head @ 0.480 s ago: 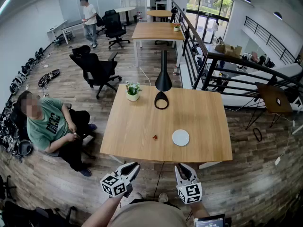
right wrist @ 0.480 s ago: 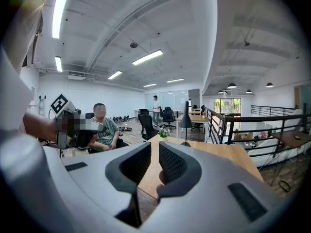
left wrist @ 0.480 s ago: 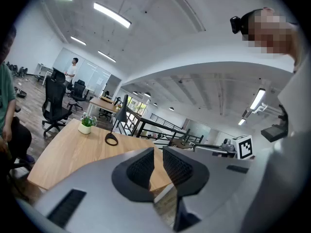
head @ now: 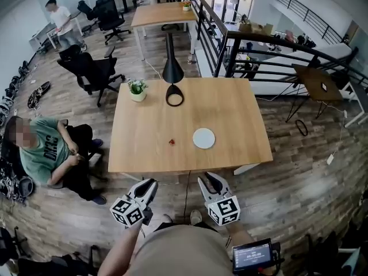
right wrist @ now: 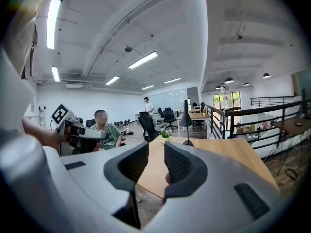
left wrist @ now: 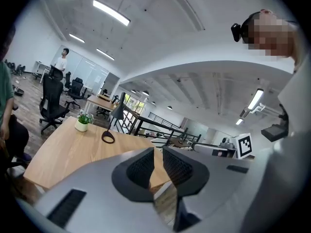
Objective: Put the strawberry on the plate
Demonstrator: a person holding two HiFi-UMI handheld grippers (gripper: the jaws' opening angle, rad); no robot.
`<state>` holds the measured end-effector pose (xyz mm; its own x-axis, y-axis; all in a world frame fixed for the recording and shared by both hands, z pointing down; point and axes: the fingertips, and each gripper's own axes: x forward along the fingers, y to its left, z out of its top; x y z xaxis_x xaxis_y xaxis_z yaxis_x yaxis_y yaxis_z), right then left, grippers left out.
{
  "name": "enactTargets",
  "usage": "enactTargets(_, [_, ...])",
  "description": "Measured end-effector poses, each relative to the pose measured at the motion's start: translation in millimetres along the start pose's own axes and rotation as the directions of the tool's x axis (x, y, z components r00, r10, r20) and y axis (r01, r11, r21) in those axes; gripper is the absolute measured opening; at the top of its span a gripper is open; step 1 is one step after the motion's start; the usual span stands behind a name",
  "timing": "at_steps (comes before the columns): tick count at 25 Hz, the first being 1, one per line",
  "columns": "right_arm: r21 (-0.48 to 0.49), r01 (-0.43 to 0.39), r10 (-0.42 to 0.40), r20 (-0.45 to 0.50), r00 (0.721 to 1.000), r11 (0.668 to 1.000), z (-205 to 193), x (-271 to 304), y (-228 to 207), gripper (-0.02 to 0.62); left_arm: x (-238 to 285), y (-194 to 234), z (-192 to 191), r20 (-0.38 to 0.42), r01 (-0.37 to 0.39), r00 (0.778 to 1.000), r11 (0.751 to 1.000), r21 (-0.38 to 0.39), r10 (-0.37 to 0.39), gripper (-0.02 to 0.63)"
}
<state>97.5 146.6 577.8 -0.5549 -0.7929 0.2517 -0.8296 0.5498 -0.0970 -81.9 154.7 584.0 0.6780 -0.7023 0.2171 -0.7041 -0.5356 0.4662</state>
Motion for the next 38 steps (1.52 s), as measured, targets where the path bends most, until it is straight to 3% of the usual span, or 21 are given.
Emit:
enactTargets(23, [-0.003,0.016,-0.016,-0.017,1.000,1.000,-15,-53,-39,0.083,29,-52,-28,-0.028,-0.018,0.999,1.000,0.000,0.018,0.061])
enactTargets(34, [0.008,-0.054,0.054,-0.057,0.997,0.999,-45,-69,-69,0.083,31,-72,-55,0.003,-0.115,0.993,0.993,-0.033,0.116,0.061])
enactTargets(38, [0.030,-0.078,0.080,-0.077,0.994,0.996,-58,-51,-64,0.083,21,-53,-57,0.000,-0.160,0.987,0.986,-0.039,0.160,0.061])
